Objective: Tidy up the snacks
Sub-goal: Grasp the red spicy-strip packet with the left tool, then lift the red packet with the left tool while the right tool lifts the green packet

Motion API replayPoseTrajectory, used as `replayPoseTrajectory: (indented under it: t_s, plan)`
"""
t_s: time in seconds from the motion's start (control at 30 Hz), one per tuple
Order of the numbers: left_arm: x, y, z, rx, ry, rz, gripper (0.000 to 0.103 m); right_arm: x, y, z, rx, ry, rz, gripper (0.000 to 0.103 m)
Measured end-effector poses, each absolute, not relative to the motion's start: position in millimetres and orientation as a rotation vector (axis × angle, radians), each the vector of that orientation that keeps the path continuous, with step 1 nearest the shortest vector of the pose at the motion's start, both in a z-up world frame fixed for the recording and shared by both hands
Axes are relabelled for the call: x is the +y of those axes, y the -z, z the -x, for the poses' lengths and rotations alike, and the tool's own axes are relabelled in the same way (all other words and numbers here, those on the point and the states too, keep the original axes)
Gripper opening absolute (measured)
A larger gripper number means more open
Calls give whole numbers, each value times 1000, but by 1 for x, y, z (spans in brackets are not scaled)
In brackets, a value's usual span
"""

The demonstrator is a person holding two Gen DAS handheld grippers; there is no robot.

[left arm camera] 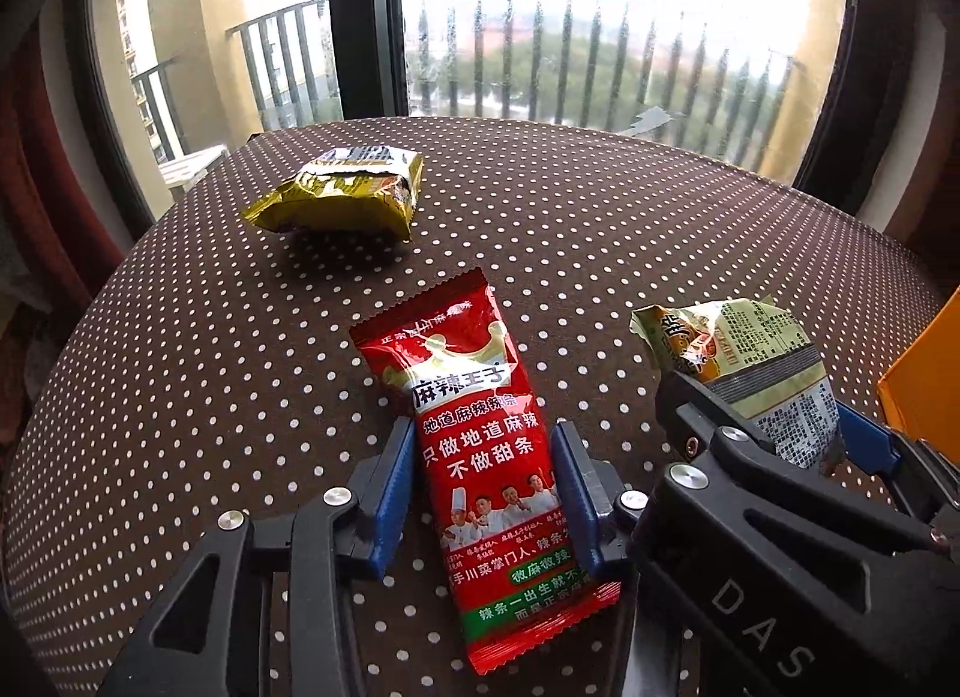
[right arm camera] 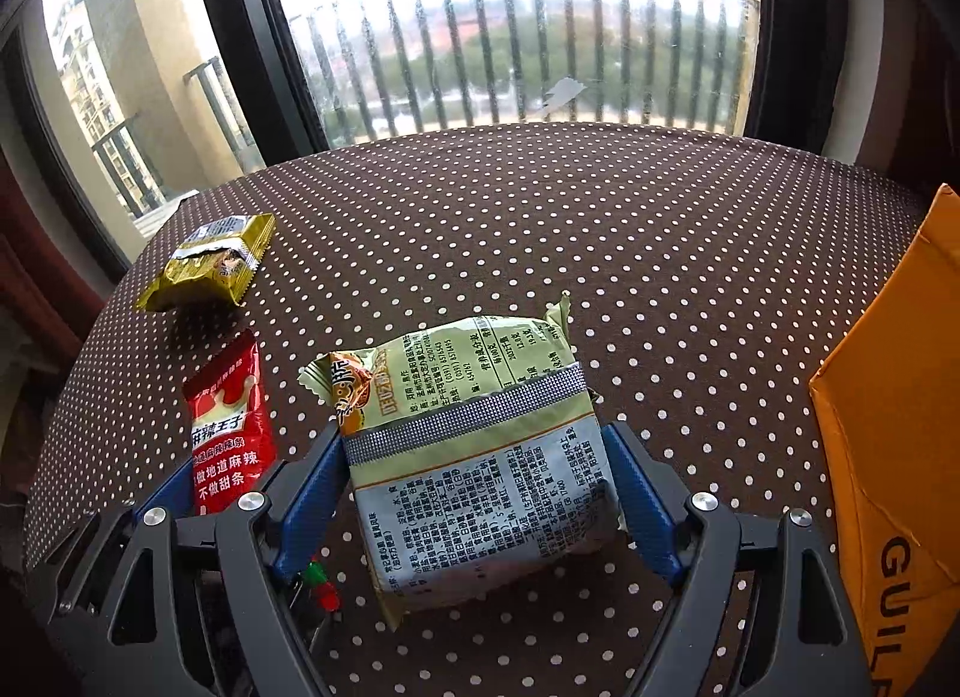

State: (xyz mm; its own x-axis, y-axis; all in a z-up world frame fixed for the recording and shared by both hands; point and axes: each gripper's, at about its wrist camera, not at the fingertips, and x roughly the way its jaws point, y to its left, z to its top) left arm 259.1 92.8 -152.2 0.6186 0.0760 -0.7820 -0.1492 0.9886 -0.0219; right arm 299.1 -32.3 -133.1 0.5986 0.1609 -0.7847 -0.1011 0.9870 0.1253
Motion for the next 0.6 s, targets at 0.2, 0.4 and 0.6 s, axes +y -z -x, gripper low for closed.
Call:
replayPoseTrajectory:
  t_s: [0.2,0.4,0.6]
  plan:
    - [87,153,-244,889,-111,85,41,-35,131,-276,912,-160,-49,84]
    - [73,154,-233,891,-53,71,39,-38,131,-260,920,-170,-36,84]
    - [70,152,-226,883,-36,69,39,-45,128,-249,918,-165,-35,84]
